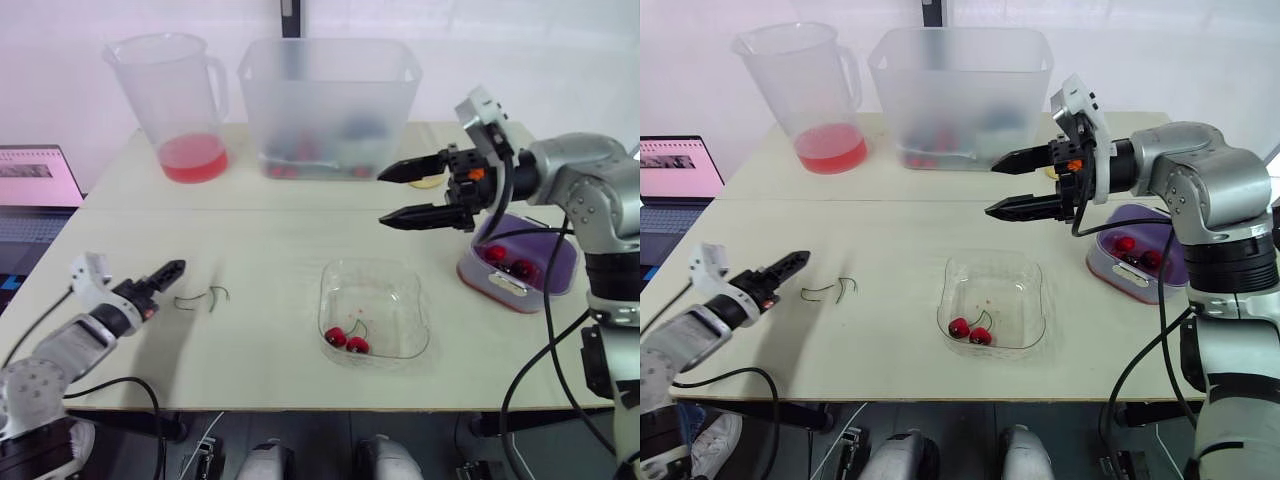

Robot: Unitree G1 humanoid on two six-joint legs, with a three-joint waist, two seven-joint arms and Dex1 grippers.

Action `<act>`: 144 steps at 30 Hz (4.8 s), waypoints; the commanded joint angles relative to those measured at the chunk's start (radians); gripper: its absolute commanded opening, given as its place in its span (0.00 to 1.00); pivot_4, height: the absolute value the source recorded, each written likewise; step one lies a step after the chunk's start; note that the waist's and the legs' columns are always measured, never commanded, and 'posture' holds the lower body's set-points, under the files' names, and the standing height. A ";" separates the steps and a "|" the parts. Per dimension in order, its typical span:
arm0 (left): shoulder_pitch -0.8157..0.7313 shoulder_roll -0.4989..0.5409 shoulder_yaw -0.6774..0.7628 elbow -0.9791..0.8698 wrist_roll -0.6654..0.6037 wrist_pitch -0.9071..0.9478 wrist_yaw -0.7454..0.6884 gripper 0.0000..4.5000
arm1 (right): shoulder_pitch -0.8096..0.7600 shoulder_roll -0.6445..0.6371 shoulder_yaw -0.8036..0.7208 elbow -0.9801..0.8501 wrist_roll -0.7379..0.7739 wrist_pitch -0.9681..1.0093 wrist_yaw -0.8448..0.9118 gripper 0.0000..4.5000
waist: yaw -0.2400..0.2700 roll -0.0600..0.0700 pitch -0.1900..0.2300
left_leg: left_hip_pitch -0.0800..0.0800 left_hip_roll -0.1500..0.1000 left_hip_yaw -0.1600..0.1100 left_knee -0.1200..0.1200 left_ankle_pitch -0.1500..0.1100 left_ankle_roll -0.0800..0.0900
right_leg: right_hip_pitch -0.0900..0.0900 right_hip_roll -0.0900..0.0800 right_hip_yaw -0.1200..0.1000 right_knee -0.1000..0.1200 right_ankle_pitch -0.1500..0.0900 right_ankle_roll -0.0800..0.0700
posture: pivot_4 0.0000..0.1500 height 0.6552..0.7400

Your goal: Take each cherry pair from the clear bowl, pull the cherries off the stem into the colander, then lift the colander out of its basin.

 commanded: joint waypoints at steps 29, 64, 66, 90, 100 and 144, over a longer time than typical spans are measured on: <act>-0.328 0.426 -0.573 -0.346 0.213 -0.132 -0.885 1.00 | 0.222 -0.056 0.419 -0.501 -0.320 -0.014 -0.106 1.00 | -0.016 0.000 0.001 | 0.000 0.000 0.004 -0.006 0.001 -0.001 | -0.004 0.003 0.002 -0.001 0.000 0.000 | 1.00 0.39; -0.352 0.343 -0.598 -0.440 0.241 -0.058 -0.764 1.00 | 0.235 0.071 0.465 -0.351 -0.541 -0.057 -0.051 1.00 | -0.018 -0.001 0.001 | 0.000 0.000 0.003 -0.005 0.001 -0.001 | -0.003 0.003 0.002 0.000 0.000 0.000 | 1.00 0.39; -0.353 0.341 -0.608 -0.439 0.251 -0.061 -0.770 1.00 | 0.237 0.073 0.468 -0.350 -0.549 -0.026 -0.070 1.00 | -0.018 -0.001 0.001 | 0.000 0.000 0.003 -0.005 0.001 -0.001 | -0.003 0.003 0.002 0.000 0.000 0.000 | 1.00 0.39; -0.399 0.358 -0.627 -0.362 0.357 -0.079 -0.855 1.00 | 0.196 0.143 0.449 -0.421 -0.394 0.338 -0.188 1.00 | -0.019 -0.001 0.001 | 0.000 0.000 0.003 -0.005 0.001 -0.001 | -0.003 0.004 0.002 0.000 0.000 0.000 | 1.00 0.39; -0.417 0.361 -0.630 -0.357 0.365 -0.077 -0.861 1.00 | 0.193 0.140 0.512 -0.421 -0.395 0.346 -0.261 0.82 | -0.021 -0.001 0.001 | 0.000 0.000 0.003 -0.005 0.001 -0.001 | -0.003 0.004 0.002 0.000 0.000 0.000 | 1.00 0.39; -0.707 0.017 -0.352 -0.062 0.084 0.008 -0.553 1.00 | 0.051 -0.041 0.137 -0.272 -0.496 -0.553 -0.260 0.14 | -0.006 -0.002 0.001 | 0.000 0.000 0.003 -0.002 0.001 -0.001 | -0.003 0.003 0.002 0.001 0.000 0.000 | 1.00 0.39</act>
